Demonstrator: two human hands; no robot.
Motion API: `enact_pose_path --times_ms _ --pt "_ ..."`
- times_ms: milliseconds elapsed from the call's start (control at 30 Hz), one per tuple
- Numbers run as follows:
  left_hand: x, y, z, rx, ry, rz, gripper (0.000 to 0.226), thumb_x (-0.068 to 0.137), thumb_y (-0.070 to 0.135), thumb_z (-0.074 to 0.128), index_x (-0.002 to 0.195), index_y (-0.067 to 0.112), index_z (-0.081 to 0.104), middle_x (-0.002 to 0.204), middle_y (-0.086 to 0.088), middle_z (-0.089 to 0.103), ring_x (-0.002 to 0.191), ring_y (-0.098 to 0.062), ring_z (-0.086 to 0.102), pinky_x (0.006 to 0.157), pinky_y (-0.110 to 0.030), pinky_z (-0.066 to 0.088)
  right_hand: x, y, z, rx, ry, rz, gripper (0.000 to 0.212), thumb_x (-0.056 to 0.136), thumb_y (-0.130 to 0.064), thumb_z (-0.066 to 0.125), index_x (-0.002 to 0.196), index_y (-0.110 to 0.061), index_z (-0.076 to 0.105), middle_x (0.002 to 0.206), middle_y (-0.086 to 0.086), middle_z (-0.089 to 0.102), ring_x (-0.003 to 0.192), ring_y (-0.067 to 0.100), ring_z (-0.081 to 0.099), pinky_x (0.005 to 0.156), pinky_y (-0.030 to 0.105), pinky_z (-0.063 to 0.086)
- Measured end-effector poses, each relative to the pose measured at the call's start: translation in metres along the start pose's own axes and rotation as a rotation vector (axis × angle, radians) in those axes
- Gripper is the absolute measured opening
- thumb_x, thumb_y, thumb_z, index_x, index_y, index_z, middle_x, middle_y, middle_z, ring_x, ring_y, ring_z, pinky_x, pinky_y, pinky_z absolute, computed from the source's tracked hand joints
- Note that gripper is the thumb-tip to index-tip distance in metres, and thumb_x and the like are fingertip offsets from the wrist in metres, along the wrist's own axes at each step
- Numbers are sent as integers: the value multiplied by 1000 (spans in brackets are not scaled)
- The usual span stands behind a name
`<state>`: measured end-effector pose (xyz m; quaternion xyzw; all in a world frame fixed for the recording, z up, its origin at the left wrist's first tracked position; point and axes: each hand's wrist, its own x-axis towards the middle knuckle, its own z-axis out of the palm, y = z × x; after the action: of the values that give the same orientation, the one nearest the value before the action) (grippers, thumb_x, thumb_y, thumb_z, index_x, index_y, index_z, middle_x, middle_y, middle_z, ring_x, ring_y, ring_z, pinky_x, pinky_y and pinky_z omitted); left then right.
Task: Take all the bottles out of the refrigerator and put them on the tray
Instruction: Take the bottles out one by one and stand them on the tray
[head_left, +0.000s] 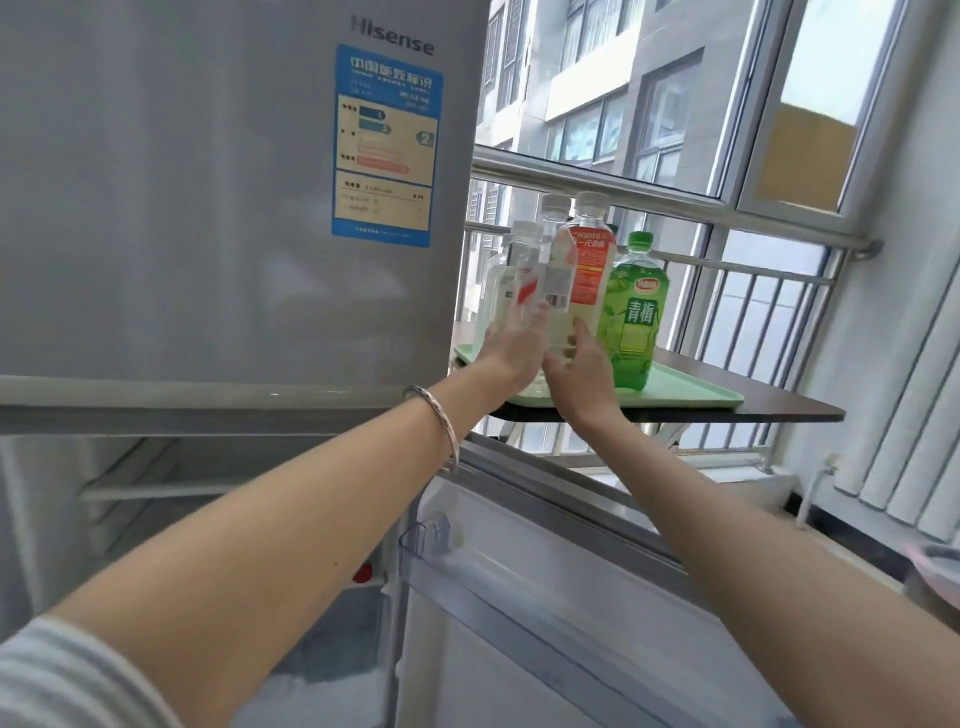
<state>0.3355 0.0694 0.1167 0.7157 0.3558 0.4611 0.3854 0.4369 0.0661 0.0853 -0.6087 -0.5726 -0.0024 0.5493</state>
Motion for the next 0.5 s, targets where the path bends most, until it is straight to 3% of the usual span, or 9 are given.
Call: enact_pose_path --times_ms 100,167,233,300,367,433,500 --pt "-15 2 -10 107 98 -45 67 94 60 21 142 16 39 136 -7 51 122 -26 50 102 -44 40 -19 -17 8 26 266 -125 40 87 -9 53 127 -8 47 115 7 55 93 18 54 86 42 52" --pt "-25 -5 -22 204 176 -58 54 101 45 24 125 6 51 118 -11 60 97 -23 55 79 -33 40 -36 -33 20 31 242 -211 32 87 -7 55 119 -9 51 107 6 56 80 14 51 76 39 51" --pt "-41 -11 -38 308 220 -54 52 102 40 24 113 2 59 105 -13 65 87 -22 54 71 -30 35 -49 -43 39 27 137 -274 32 87 -5 58 118 -7 52 108 8 58 82 18 55 73 37 50" --pt "-57 -23 -55 423 216 -96 55 102 41 22 110 2 61 101 -9 64 91 -24 57 74 -30 38 -65 -52 60 -15 10 -342 35 85 -2 61 119 -3 51 110 12 58 90 24 59 74 33 49" --pt "-74 -39 -78 497 188 -208 62 101 45 18 120 3 60 114 -11 65 102 -27 60 86 -34 46 -85 -63 84 -6 -101 -314 37 85 -2 62 120 -4 50 110 10 58 95 23 59 74 31 47" --pt "-90 -55 -102 568 153 -332 65 102 47 15 128 4 57 129 -17 60 116 -31 58 97 -36 45 -108 -72 108 30 -198 -254 38 84 -2 63 119 -7 50 112 8 58 99 22 60 76 31 47" --pt "-104 -75 -121 649 115 -455 68 103 47 15 129 1 57 134 -20 58 121 -31 56 98 -34 41 -132 -76 133 49 -281 -205 41 82 -5 65 120 -9 48 113 7 59 101 22 59 77 32 47"
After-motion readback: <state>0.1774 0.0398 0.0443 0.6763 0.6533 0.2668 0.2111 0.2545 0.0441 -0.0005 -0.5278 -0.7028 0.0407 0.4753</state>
